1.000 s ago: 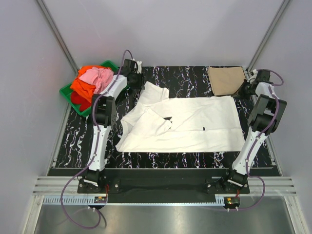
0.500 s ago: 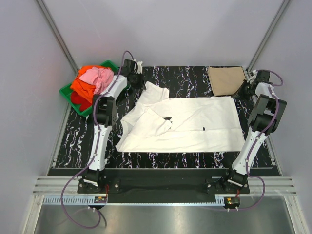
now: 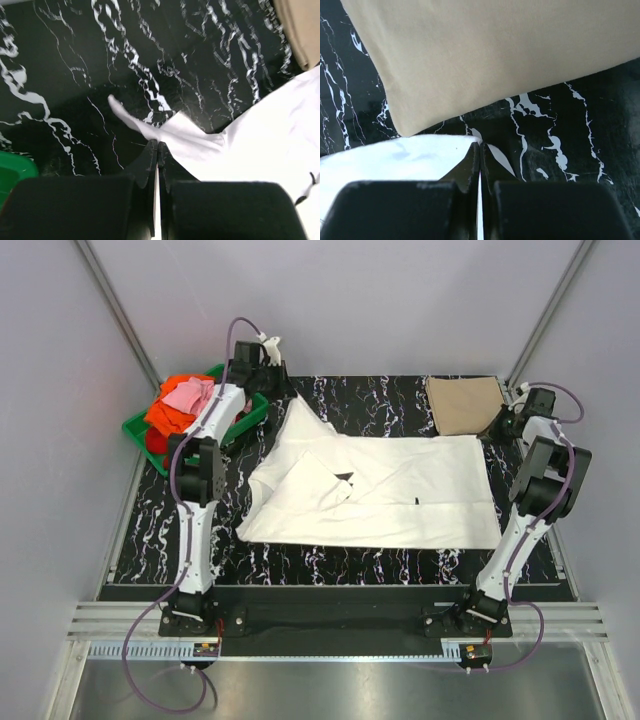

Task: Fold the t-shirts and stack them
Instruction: Fold the tshirt

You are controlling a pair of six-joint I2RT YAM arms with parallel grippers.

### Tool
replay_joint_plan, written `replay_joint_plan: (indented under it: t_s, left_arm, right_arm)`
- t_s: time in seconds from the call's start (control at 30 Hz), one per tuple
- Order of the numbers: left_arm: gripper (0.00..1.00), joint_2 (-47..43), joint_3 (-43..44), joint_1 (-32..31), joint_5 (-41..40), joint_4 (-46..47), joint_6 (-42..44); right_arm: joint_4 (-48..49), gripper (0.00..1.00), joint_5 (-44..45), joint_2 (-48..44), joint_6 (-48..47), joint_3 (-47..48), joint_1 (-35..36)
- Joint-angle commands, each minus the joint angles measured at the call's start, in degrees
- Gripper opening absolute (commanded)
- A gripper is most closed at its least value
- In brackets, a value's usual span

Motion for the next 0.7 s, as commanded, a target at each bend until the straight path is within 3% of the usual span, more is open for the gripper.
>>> replay_joint_plan:
  t_s: [0.0,0.17,0.67]
  left_arm:
    - [0.00,-4.8,-2.5,1.6,3.7,4.3,0.1]
    - [0.00,-8.7,-7.3,2.3,4.4,4.6,0.8]
    - [0.00,-19.4,-22.2,3.5,1.6,5.2,4.0]
  right_arm:
    - [10.4,0.00,2.2,-6.9,-0.5,-3.9,0.4]
    - [19.9,0.00,5.0,-10.8,1.6,-11.4,0.1]
    - [30.8,0.00,6.1,-16.3,9.7,-23.5,-0.3]
